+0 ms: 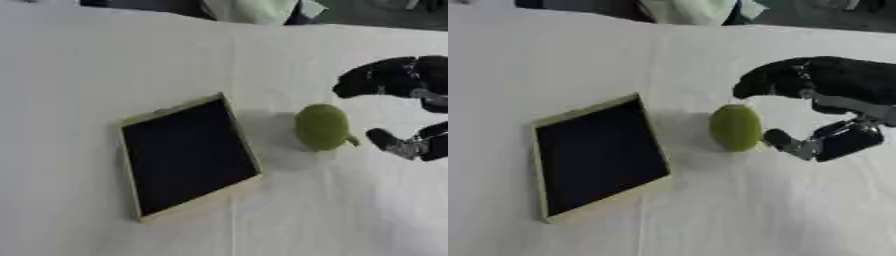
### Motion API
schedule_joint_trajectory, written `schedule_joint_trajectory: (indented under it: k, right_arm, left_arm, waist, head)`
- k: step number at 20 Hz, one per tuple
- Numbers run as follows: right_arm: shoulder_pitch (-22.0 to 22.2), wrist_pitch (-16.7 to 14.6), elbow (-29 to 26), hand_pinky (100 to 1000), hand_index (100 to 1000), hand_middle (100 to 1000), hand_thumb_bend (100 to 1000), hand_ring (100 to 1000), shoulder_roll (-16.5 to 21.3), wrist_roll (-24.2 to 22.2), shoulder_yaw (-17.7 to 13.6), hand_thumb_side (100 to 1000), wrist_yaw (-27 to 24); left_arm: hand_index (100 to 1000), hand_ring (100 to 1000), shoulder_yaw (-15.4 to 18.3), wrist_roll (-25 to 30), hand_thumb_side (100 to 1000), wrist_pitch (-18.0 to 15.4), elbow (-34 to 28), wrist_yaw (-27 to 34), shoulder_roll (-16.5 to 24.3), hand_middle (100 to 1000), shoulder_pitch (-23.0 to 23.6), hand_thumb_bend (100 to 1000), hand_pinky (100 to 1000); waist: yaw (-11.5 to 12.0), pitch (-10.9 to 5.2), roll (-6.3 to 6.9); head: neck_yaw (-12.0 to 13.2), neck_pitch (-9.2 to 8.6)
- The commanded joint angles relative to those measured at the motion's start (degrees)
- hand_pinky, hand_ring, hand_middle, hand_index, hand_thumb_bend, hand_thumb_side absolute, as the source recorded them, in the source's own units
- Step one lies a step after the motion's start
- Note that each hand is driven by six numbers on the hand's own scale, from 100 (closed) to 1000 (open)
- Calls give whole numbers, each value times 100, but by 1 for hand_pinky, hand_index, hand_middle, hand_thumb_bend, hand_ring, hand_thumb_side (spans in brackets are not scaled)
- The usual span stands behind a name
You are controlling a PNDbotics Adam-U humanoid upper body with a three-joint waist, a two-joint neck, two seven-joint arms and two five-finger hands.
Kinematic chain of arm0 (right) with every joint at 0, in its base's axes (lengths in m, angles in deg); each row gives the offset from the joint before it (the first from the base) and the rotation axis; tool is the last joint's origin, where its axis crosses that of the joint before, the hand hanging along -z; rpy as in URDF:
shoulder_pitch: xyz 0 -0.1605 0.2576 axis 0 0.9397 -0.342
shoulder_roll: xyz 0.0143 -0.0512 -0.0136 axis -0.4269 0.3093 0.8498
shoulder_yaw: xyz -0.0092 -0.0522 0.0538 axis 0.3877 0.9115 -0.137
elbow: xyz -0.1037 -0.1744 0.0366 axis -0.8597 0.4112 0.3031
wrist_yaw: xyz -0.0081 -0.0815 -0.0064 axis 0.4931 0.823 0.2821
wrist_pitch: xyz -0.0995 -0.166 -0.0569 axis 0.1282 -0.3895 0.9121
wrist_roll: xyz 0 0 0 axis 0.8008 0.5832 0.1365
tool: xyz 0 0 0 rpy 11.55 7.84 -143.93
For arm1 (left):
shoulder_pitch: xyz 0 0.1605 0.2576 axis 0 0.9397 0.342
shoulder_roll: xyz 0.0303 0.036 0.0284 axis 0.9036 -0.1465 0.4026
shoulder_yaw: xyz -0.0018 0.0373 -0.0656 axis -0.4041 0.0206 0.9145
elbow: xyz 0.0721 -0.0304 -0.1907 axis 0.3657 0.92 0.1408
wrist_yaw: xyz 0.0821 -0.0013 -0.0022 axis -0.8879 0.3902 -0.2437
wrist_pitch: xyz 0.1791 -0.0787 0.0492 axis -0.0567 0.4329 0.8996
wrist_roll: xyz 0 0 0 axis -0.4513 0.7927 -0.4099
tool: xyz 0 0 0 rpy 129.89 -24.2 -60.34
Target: Pick up objects on the table and place them in the box.
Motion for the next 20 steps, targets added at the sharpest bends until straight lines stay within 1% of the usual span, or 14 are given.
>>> schedule_joint_trajectory:
  k: [1,3,4,6,8,9,14,16,17,18,20]
  right_arm:
    - [-244,374,21,915,978,886,134,958,121,-424,10,100,-171]
    - [-368,497,37,922,978,895,175,960,161,-568,70,109,-131]
    - [-419,519,53,923,978,895,178,960,178,-632,108,111,-88]
    - [-503,536,114,927,982,905,202,963,201,-730,183,146,0]
    - [-583,530,196,931,986,908,225,964,206,-816,262,162,83]
    - [-614,518,229,933,987,909,253,963,204,-845,288,163,125]
    - [-711,469,465,933,990,903,349,959,152,-903,407,140,383]
    - [-747,454,601,931,991,901,377,955,114,-931,468,126,468]
    - [-765,446,664,931,991,901,377,955,94,-942,492,126,501]
    - [-789,450,736,928,986,898,417,949,68,-946,509,100,547]
    - [-845,459,890,927,984,897,403,947,5,-912,542,100,669]
  left_arm:
    - [658,677,-12,30,495,-3,-85,45,142,618,-21,100,491]
    - [658,678,-18,42,496,-3,-80,48,145,618,-19,100,491]
    - [658,678,-20,48,496,-3,-78,51,146,618,-20,100,491]
    - [658,678,-24,58,497,-2,-75,57,147,618,-22,100,491]
    - [658,678,-29,68,497,0,-74,63,149,618,-24,100,491]
    - [658,678,-30,71,498,1,-73,65,150,619,-24,100,491]
    - [658,679,-38,87,499,6,-70,76,150,619,-29,100,491]
    - [658,679,-42,97,501,6,-65,80,149,619,-27,100,491]
    - [658,679,-43,103,501,5,-62,82,149,619,-26,100,491]
    - [658,680,-45,110,503,5,-58,85,149,620,-25,100,490]
    - [658,680,-49,126,503,2,-49,92,147,620,-23,100,490]
  waist:
    - [-2,-145,26]
    - [1,-150,20]
    - [4,-152,17]
    - [11,-155,10]
    - [18,-158,3]
    - [19,-160,1]
    - [29,-163,-6]
    - [30,-163,-6]
    - [31,-163,-6]
    - [32,-162,-4]
    - [33,-162,-2]
  head:
    - [-25,-21]
    - [-37,-15]
    - [-42,-14]
    - [-53,-10]
    - [-60,-6]
    - [-61,-3]
    - [-65,-5]
    - [-71,-1]
    - [-73,-2]
    - [-76,-2]
    - [-81,-1]
